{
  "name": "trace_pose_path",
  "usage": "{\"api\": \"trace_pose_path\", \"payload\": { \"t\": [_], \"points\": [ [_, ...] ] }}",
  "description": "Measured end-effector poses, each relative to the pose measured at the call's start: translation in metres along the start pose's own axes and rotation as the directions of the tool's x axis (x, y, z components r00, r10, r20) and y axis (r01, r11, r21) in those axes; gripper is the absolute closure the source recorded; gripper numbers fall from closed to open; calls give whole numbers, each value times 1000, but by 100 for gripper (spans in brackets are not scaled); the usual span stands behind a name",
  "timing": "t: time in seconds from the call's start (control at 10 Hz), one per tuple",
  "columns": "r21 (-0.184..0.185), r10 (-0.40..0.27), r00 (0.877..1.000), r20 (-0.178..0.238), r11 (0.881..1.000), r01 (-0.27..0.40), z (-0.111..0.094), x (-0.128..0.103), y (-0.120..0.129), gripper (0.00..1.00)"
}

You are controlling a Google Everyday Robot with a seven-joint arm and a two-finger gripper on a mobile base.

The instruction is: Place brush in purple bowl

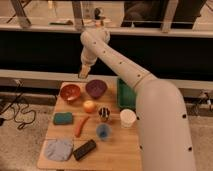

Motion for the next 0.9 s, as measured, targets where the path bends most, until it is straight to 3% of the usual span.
{"api": "trace_pose_path", "payload": {
  "t": [0.3, 0.7, 0.9],
  "points": [
    [21, 54, 999, 1, 998, -54, -4, 19, -12, 100],
    [36, 83, 996, 15, 996, -83, -9, 24, -15, 100],
    [56, 99, 995, 22, 993, -100, -21, 29, -15, 100]
  ]
}}
